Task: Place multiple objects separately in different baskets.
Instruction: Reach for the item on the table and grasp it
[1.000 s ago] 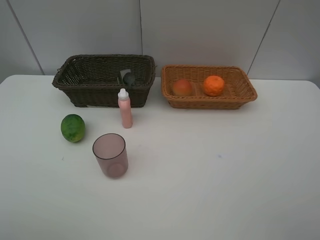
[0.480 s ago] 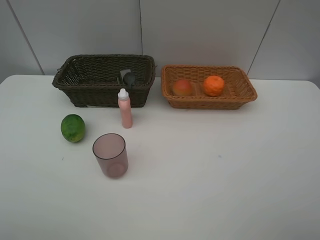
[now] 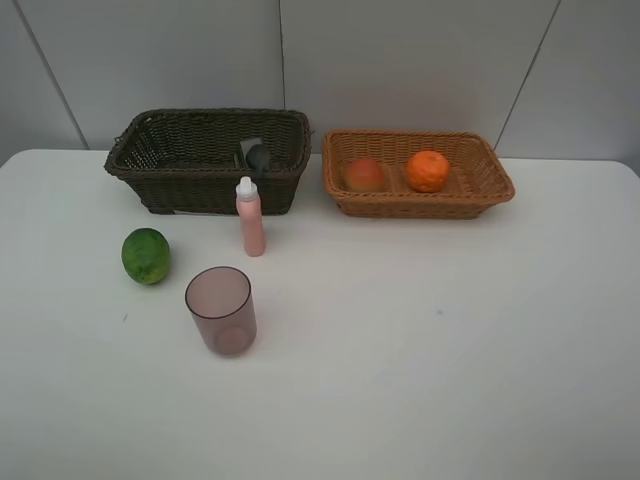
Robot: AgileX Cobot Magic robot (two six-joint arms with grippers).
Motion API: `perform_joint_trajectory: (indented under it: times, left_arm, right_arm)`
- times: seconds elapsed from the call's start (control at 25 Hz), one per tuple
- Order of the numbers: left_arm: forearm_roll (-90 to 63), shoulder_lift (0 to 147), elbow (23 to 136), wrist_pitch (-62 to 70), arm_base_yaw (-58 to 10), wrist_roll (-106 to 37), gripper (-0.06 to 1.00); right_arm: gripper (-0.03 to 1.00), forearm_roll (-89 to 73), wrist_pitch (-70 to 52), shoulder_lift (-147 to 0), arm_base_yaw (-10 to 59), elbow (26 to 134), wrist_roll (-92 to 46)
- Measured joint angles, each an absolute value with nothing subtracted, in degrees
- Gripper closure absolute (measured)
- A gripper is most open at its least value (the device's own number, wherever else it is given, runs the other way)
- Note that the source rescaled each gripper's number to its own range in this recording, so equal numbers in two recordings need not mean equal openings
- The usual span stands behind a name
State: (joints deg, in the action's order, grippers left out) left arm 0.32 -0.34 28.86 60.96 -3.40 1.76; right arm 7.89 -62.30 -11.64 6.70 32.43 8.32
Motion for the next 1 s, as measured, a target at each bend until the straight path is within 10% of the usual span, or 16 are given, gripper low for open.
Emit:
perform_joint_trajectory:
  times: [1.0]
  left_arm:
    - [0.32,-0.34,28.86,60.96,-3.40,1.76,-0.01]
  right_arm:
    - [0.01,8.14,-60.97,0.22,6.65,30.28,8.32]
